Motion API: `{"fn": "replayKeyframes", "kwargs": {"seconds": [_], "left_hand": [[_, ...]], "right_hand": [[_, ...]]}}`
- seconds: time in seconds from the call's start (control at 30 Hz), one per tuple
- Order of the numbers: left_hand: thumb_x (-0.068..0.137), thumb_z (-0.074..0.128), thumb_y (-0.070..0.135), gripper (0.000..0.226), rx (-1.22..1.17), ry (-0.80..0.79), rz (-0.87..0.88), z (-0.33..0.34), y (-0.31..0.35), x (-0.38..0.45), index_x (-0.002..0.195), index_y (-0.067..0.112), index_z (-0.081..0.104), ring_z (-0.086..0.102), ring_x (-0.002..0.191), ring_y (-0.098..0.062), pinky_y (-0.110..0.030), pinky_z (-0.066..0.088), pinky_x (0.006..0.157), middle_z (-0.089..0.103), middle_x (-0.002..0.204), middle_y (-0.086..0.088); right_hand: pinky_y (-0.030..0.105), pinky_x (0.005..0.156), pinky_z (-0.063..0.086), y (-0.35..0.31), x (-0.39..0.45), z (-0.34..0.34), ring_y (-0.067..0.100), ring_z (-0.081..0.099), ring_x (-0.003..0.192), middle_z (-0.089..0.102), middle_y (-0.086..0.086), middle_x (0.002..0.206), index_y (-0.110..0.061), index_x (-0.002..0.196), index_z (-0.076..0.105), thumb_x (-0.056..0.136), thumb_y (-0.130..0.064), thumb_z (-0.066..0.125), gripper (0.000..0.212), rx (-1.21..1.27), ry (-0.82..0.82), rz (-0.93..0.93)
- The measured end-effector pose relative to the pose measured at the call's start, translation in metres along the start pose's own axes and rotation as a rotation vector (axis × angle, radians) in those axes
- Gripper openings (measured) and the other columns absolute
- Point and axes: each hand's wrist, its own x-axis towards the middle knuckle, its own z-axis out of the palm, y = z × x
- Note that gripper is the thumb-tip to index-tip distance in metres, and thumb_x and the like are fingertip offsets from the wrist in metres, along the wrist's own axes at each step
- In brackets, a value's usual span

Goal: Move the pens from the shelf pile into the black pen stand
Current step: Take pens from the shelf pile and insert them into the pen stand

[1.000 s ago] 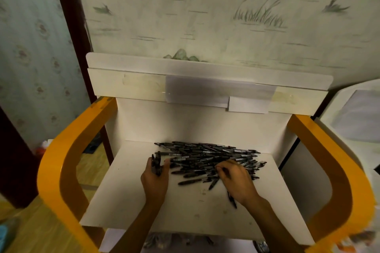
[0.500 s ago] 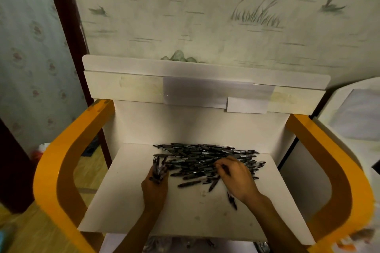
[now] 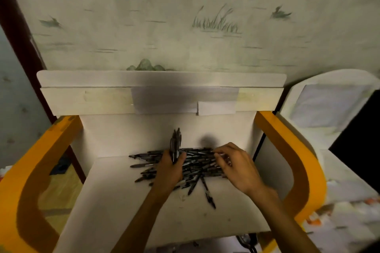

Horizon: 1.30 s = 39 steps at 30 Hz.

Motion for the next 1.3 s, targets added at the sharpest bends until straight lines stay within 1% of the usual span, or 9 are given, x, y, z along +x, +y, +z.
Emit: {"fn": "replayKeyframes", "kwargs": {"seconds": [0.07,0.2,0.3,0.4,0.57,0.8,0.97,1.07,1.3], "left_hand": [[0.1,0.055,0.034,0.023,-0.113,-0.147,0.01,0.018,0.02,-0.009,0.114,0.016,0.055,0.047,0.054,-0.011,-0.029,0.046,0.052,0.047,0.065,0.001],[0.099,0.057,0.036,0.016,-0.142,-0.283,0.103,0.055,0.054,-0.035,0.1,0.021,0.056,0.039,0.044,-0.013,-0.027,0.033,0.04,0.044,0.06,0.0],[0.095,0.065,0.036,0.017,-0.185,-0.357,0.124,0.086,0.07,-0.053,0.093,0.02,0.06,0.036,0.041,-0.014,-0.024,0.029,0.039,0.049,0.059,-0.002],[0.093,0.067,0.037,0.016,-0.192,-0.418,0.1,0.124,0.089,-0.074,0.09,0.022,0.061,0.036,0.04,-0.009,-0.022,0.027,0.038,0.05,0.058,0.0],[0.095,0.064,0.025,0.021,-0.222,-0.52,0.086,0.196,0.106,-0.113,0.104,0.01,0.053,0.032,0.045,-0.012,-0.022,0.02,0.04,0.045,0.064,-0.002],[0.098,0.06,0.017,0.009,-0.272,-0.44,0.05,0.306,0.126,-0.175,0.098,0.008,0.057,0.037,0.044,-0.009,-0.018,0.024,0.037,0.047,0.058,0.002],[0.096,0.063,0.031,0.024,-0.208,-0.357,0.106,0.374,0.137,-0.21,0.099,0.008,0.067,0.05,0.049,-0.014,-0.02,0.036,0.039,0.06,0.059,0.003],[0.095,0.062,0.035,0.023,-0.182,-0.318,0.163,0.41,0.14,-0.219,0.101,0.014,0.07,0.056,0.056,-0.026,-0.023,0.041,0.044,0.072,0.076,-0.005],[0.092,0.068,0.029,0.019,-0.214,-0.315,0.139,0.49,0.154,-0.215,0.107,0.016,0.068,0.058,0.052,-0.017,-0.02,0.038,0.04,0.075,0.089,-0.001]], "right_hand": [[0.023,0.08,0.053,0.004,-0.005,-0.019,0.005,0.061,0.09,0.061,-0.011,0.106,-0.028,0.11,0.068,0.098,-0.032,0.053,0.019,0.011,0.034,0.004],[0.013,0.078,0.046,0.017,-0.02,-0.056,-0.001,0.058,0.091,0.06,-0.015,0.109,-0.03,0.113,0.066,0.099,-0.037,0.05,0.022,-0.021,0.097,0.028],[0.007,0.075,0.04,0.03,-0.039,-0.088,-0.004,0.056,0.09,0.061,-0.017,0.11,-0.029,0.114,0.066,0.099,-0.038,0.05,0.024,-0.035,0.145,0.047],[0.011,0.078,0.042,0.053,-0.063,-0.122,-0.004,0.054,0.092,0.062,-0.017,0.107,-0.032,0.112,0.066,0.098,-0.037,0.051,0.021,-0.051,0.176,0.059],[0.013,0.078,0.045,0.099,-0.114,-0.179,-0.004,0.055,0.089,0.058,-0.022,0.104,-0.034,0.112,0.066,0.097,-0.038,0.053,0.02,-0.041,0.203,0.139],[0.015,0.073,0.048,0.165,-0.193,-0.265,-0.002,0.06,0.086,0.061,-0.018,0.107,-0.031,0.109,0.069,0.096,-0.035,0.056,0.019,-0.003,0.266,0.186],[0.007,0.073,0.044,0.215,-0.235,-0.31,-0.008,0.057,0.092,0.06,-0.021,0.105,-0.033,0.109,0.069,0.096,-0.034,0.056,0.018,-0.002,0.281,0.212],[0.015,0.075,0.05,0.245,-0.248,-0.33,-0.006,0.057,0.092,0.06,-0.02,0.105,-0.034,0.109,0.069,0.096,-0.037,0.055,0.019,-0.04,0.293,0.23],[0.026,0.078,0.056,0.316,-0.247,-0.367,0.002,0.061,0.089,0.062,-0.016,0.109,-0.031,0.113,0.068,0.096,-0.037,0.055,0.023,-0.03,0.31,0.263]]}}
